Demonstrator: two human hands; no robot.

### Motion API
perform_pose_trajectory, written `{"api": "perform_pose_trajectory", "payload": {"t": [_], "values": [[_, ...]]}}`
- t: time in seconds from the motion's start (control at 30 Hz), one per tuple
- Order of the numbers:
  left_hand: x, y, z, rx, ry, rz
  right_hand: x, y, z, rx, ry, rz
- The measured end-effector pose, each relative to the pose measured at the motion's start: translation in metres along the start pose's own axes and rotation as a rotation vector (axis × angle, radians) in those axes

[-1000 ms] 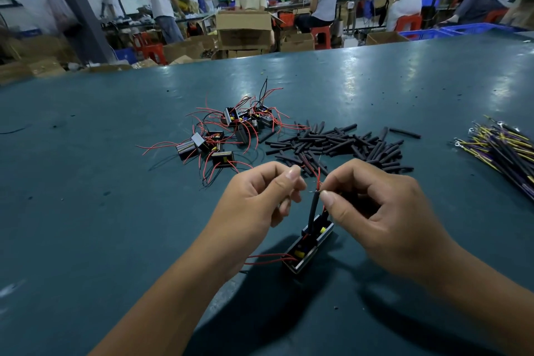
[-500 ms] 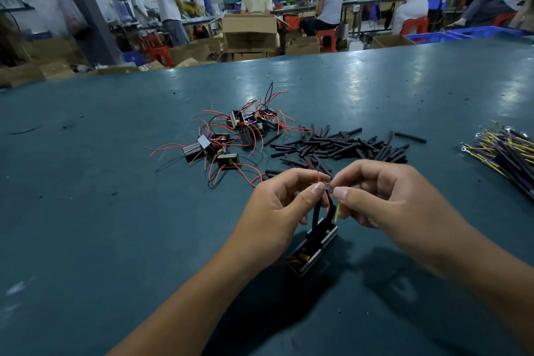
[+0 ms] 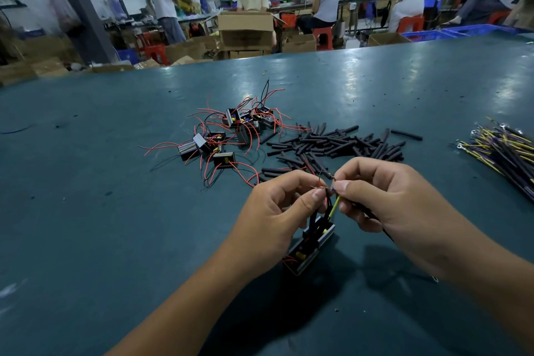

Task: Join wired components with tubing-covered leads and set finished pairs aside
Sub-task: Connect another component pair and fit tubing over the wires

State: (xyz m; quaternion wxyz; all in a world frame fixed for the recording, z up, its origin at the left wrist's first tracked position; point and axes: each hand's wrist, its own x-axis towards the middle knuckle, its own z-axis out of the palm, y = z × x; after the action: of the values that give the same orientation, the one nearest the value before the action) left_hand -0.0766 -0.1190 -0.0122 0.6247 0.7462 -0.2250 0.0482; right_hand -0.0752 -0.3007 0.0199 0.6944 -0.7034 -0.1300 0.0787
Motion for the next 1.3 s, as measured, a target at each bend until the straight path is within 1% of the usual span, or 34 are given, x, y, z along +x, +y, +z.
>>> {"api": "perform_pose_trajectory", "payload": {"t": [0.27,0.47,0.6,0.77,0.87,1.17,1.3], "values": [[-0.0005,-0.0004,0.0000,-0.010,-0.018,0.013,-0.0003,0.0019,0.0019,0.017,0.042,0.028],[-0.0004,0.0010,-0.0022,-0.007,-0.007,0.006,-0.0006,0.0024,0.0008,0.022,0.043,-0.016],[0.0005,-0.0012,-0.0028,-0.056,0.005,-0.073,0.0006,0.0025,0.0004,-0.015,0.069,-0.056],[-0.0002,-0.0013,-0.0042,-0.089,-0.018,-0.100,0.0017,0.0041,-0.0001,-0.035,0.071,-0.085],[0.0000,-0.0013,-0.0056,-0.129,0.001,-0.125,0.0015,0.0054,-0.0001,-0.055,0.065,-0.103],[0.0005,-0.0038,-0.0046,-0.250,0.016,-0.146,0.0008,0.0050,0.0024,-0.035,0.069,-0.102],[0.0004,-0.0045,-0.0057,-0.230,0.006,-0.133,0.0009,0.0053,0.0021,-0.068,0.063,-0.121]]}}
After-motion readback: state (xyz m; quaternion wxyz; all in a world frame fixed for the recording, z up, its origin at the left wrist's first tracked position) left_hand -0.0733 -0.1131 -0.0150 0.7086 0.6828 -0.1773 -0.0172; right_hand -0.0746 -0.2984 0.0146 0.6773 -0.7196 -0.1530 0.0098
